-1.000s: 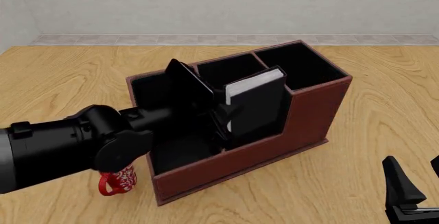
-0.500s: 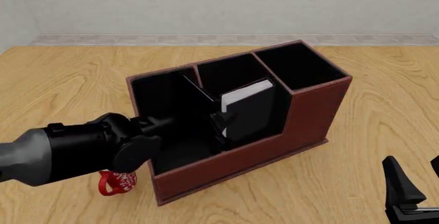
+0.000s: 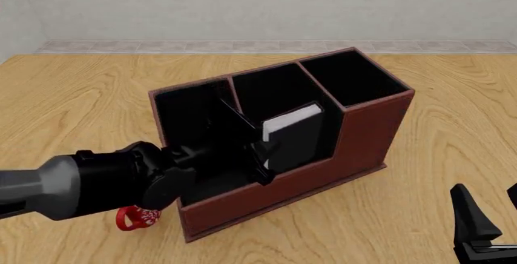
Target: Pick up the book and place it in the back compartment of the caddy.
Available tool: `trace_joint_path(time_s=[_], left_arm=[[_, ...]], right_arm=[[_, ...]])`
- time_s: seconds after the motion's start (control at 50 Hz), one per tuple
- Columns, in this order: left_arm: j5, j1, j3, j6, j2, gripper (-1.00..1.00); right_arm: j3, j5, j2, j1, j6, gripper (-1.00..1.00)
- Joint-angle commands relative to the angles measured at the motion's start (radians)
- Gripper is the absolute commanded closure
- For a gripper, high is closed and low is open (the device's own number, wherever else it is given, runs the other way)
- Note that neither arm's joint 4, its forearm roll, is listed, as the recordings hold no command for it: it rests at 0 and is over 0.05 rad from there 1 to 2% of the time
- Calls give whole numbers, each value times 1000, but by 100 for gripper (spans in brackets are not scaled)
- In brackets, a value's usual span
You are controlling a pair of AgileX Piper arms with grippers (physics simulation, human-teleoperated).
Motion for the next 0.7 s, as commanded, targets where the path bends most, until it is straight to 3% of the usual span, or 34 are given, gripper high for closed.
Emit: trace_joint_path(time_s=[0.02, 0.04, 0.06, 0.7], left_arm=[[-8, -4, -8, 19, -4, 100], [-7, -3, -8, 19, -4, 100], [-6, -2, -8, 18, -6, -100], [6, -23, 23, 15, -65, -100]], right_arm=[[0, 0, 0, 0, 0, -100], [0, 0, 0, 0, 0, -100], [0, 0, 0, 0, 0, -100], [0, 0, 0, 0, 0, -100]])
